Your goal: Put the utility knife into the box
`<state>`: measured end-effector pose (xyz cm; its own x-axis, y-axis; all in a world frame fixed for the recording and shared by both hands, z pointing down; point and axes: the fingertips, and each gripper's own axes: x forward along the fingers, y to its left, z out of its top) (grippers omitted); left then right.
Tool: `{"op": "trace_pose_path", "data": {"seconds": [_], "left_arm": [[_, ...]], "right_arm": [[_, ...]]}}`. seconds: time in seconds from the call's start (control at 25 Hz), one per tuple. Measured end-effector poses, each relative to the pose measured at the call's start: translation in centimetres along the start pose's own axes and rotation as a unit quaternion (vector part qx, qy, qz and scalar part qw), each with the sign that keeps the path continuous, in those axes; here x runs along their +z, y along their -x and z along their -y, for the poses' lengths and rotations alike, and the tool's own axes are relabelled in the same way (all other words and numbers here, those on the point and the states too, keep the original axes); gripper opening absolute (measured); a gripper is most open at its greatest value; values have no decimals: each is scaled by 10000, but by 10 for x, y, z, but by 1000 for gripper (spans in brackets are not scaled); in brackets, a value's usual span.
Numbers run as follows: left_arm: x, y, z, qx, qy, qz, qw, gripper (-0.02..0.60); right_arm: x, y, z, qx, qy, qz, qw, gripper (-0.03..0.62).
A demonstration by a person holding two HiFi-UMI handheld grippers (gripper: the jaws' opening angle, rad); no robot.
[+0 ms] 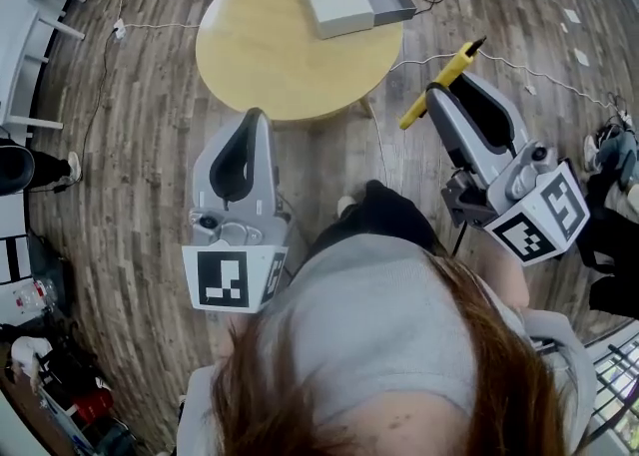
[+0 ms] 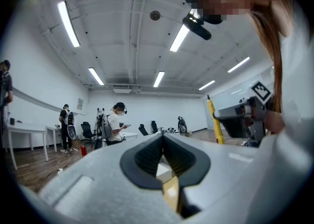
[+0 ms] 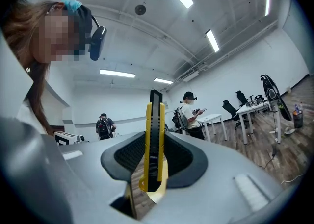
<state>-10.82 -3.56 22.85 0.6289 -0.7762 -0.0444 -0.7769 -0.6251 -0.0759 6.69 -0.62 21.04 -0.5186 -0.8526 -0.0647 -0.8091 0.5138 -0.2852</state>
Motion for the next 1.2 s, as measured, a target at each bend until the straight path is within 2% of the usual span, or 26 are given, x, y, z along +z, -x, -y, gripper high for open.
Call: {"op": "trace_pose_path", "data": {"seconds": [0.24, 0.52, 0.92, 1.2], "left_arm": [[-10, -25, -5, -80, 77, -30, 9999, -6], [-16, -61, -40, 92, 38, -78, 9999, -6], [-14, -177, -83, 321, -18, 58, 9995, -6], [-16, -243, -95, 421, 54, 110, 9990, -6]], "right_arm": [[2, -15, 22, -46, -23, 5, 10000, 121], [4, -63, 48, 112, -61, 4, 9999, 121], [31, -147, 142, 333, -100, -45, 9994, 121], [44, -193, 201, 512, -205, -157, 9984, 121]]}}
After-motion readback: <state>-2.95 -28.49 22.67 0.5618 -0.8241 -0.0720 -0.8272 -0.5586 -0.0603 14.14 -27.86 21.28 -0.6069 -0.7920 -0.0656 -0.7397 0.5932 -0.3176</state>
